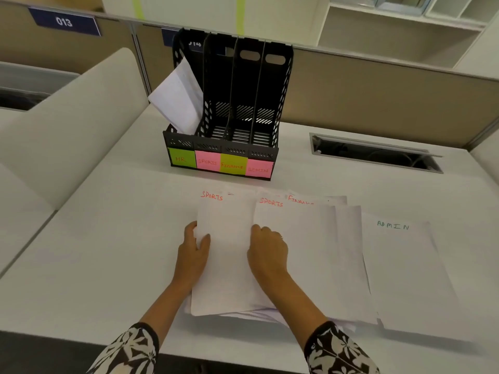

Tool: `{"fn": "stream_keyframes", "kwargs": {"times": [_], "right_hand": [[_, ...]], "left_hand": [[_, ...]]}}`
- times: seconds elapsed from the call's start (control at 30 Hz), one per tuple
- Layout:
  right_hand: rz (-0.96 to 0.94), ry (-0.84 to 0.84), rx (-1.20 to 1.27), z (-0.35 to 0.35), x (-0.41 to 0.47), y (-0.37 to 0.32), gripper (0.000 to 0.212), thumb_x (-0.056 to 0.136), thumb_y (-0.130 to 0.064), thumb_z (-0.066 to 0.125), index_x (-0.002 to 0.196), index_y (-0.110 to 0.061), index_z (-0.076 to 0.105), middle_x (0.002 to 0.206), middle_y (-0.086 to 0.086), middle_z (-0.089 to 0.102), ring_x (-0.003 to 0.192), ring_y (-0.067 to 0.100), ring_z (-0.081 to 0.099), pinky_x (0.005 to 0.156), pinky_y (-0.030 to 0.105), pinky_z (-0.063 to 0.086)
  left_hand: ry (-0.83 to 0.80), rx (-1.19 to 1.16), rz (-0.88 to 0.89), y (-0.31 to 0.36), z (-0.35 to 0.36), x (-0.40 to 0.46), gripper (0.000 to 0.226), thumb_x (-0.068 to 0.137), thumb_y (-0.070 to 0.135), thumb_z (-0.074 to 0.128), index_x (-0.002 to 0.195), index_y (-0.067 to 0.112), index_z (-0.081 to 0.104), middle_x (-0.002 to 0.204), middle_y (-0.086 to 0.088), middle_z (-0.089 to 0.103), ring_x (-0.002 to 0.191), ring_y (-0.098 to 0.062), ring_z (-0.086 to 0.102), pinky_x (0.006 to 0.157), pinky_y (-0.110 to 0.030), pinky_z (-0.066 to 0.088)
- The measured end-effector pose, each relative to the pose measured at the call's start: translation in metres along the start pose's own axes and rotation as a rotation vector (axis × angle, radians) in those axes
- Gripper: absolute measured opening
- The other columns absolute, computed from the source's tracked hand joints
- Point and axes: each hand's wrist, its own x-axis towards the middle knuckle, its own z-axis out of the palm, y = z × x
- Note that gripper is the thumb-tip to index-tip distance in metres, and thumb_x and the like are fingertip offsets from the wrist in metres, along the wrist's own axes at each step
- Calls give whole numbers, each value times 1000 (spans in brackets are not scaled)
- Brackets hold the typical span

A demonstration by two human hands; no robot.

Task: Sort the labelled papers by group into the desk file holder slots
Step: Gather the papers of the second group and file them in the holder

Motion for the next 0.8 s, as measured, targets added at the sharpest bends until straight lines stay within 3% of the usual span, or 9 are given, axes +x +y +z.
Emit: {"fn": "stream_keyframes", "kwargs": {"times": [0.1, 0.17, 0.23, 0.33, 0.43, 0.47, 0.57, 0.7, 0.8], "right_hand": [[-158, 114, 62, 5, -10, -27, 17, 78, -4, 68, 94, -5, 65, 85, 13, 68, 76, 30, 67, 61, 35, 57], [-295, 174, 66, 13, -15, -41, 18, 69, -8, 78, 84, -8, 68, 73, 8, 68, 62, 25, 67, 51, 30, 56], [-385, 154, 125, 25, -19, -53, 20, 81, -11, 68, 100, -6, 66, 88, 11, 70, 72, 27, 68, 58, 33, 58], [-396, 81, 250, 36, -21, -67, 32, 97, -16, 42, 126, -4, 49, 113, 15, 65, 91, 32, 65, 75, 42, 57], [-391, 62, 320, 40, -18, -63, 36, 97, -18, 37, 130, -7, 44, 111, 13, 64, 92, 30, 63, 76, 40, 53], [-371, 69, 353, 39, -16, -56, 34, 96, -18, 40, 128, -9, 46, 112, 12, 64, 95, 29, 62, 79, 38, 51], [-178, 122, 464, 33, -7, -20, 39, 90, -17, 51, 129, -11, 48, 122, 9, 59, 111, 27, 54, 94, 35, 42], [376, 195, 360, 21, 11, 52, 59, 83, -21, 62, 136, -12, 38, 139, 11, 40, 128, 33, 36, 101, 44, 36], [642, 116, 536, 11, 17, 94, 73, 79, -31, 71, 138, -10, 33, 138, 15, 41, 127, 37, 38, 103, 47, 34]], "left_hand": [[6, -11, 64, 4, 0, 1, 52, 96, 21, 49, 137, 25, 17, 115, 5, 49, 88, -18, 59, 73, -21, 51], [-15, 0, 93, 2, -2, 2, 42, 97, 20, 48, 132, 26, 26, 111, 4, 54, 86, -17, 62, 69, -17, 52], [-32, -25, 67, -2, -3, 4, 20, 97, 28, 46, 117, 24, 48, 105, 7, 62, 89, -13, 64, 75, -21, 54], [-45, -170, -75, -2, -6, 11, 37, 93, 49, 45, 94, 20, 67, 100, 5, 70, 91, -12, 66, 80, -30, 55], [-39, -117, -101, -1, -11, 19, 19, 88, 34, 62, 104, 25, 59, 108, 1, 67, 95, -21, 65, 76, -29, 54], [-44, -60, -71, -2, -14, 20, 31, 86, 27, 65, 114, 26, 51, 110, 1, 64, 93, -22, 64, 72, -26, 52], [6, -25, -53, -3, -26, 25, 63, 83, 24, 70, 133, 25, 31, 106, -1, 57, 88, -23, 60, 70, -26, 48], [42, -23, -111, -12, -52, 38, 35, 86, 24, 67, 118, 16, 54, 109, -4, 64, 89, -21, 60, 77, -31, 49], [24, -48, -131, -16, -64, 42, 28, 87, 24, 65, 113, 15, 60, 106, -2, 64, 88, -21, 61, 77, -32, 50]]}}
